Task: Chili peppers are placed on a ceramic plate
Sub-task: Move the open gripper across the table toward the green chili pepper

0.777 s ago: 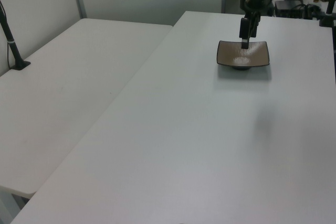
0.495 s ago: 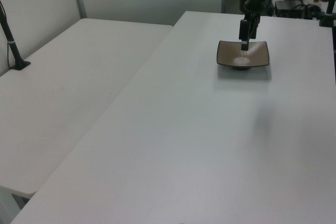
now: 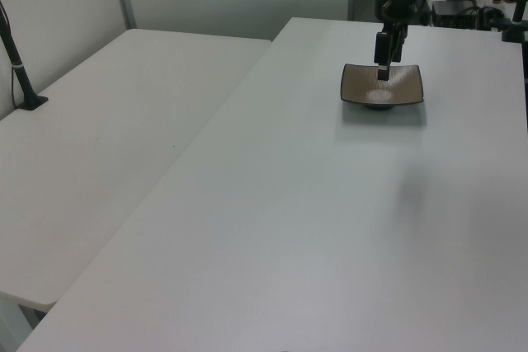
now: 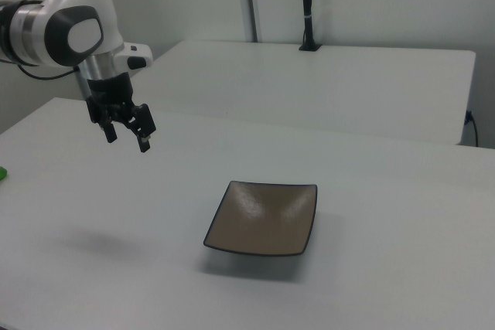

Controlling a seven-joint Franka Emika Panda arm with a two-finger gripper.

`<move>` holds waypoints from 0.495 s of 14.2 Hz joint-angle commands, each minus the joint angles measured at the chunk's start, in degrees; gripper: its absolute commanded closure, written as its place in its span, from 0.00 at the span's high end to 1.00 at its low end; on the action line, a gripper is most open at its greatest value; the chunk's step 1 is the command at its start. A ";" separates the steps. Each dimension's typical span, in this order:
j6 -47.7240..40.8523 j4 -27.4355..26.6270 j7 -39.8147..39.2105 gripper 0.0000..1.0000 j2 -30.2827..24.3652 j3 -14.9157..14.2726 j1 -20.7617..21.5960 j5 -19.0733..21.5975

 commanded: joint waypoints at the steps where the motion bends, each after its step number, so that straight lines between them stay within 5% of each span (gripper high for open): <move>1: 1.64 0.01 1.00 1.00 -0.25 0.25 0.45 1.37; 4: 1.91 1.94 6.45 1.00 1.50 1.74 0.71 3.30; 7: 3.04 3.97 11.81 1.00 3.61 6.22 0.71 5.15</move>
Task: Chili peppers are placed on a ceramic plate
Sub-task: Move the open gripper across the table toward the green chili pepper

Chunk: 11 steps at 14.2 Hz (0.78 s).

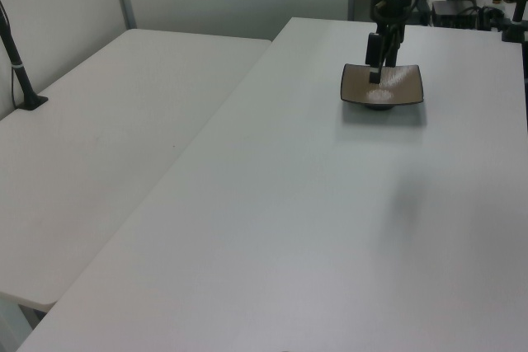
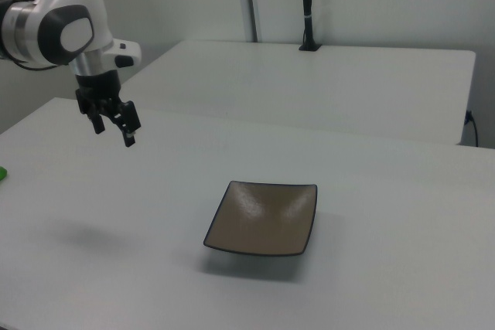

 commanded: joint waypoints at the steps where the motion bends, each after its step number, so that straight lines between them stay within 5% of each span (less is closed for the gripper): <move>1: 2.75 2.82 8.23 1.00 3.34 5.36 0.44 1.71; 6: 9.95 3.00 18.17 1.00 7.90 11.60 2.54 1.71; 11: 16.03 6.06 23.63 1.00 14.40 13.10 10.01 1.36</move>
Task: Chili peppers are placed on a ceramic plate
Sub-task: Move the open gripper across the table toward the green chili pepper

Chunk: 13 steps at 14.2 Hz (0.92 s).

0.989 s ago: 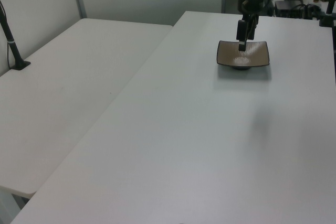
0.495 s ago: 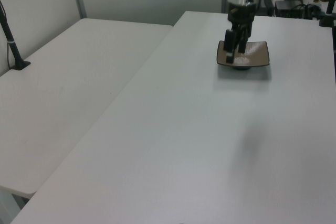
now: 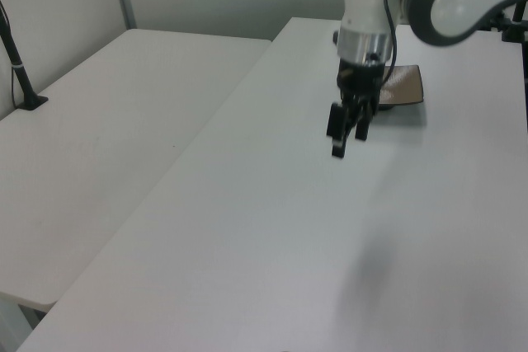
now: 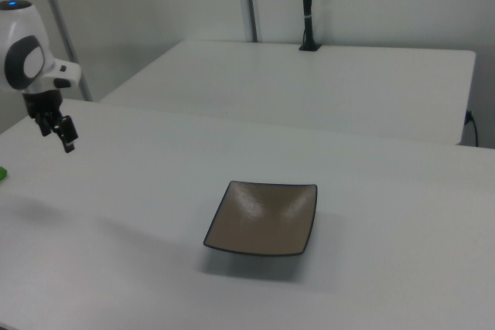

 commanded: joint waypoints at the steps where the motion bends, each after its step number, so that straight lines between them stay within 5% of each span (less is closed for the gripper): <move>1: 3.47 5.21 2.69 1.00 5.69 0.88 5.28 0.56; 4: 9.44 6.63 4.53 1.00 8.86 3.43 8.89 0.39; 9: 14.12 9.07 7.60 1.00 15.44 3.61 15.82 -1.19; 13: 14.21 13.47 13.66 1.00 20.46 3.61 20.05 -6.54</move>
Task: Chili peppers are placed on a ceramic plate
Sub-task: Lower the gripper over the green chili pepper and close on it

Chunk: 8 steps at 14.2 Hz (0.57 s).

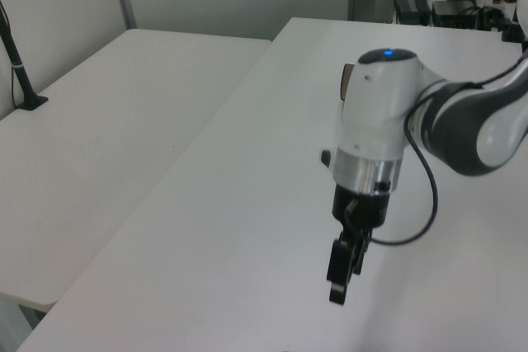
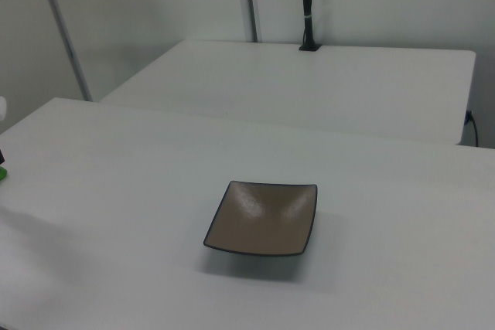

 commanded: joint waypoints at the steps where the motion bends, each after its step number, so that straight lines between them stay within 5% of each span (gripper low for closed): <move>1: 0.33 6.25 6.20 1.00 5.91 -0.22 3.79 -5.82; 8: 2.68 15.32 16.04 1.00 17.51 0.13 8.28 -18.47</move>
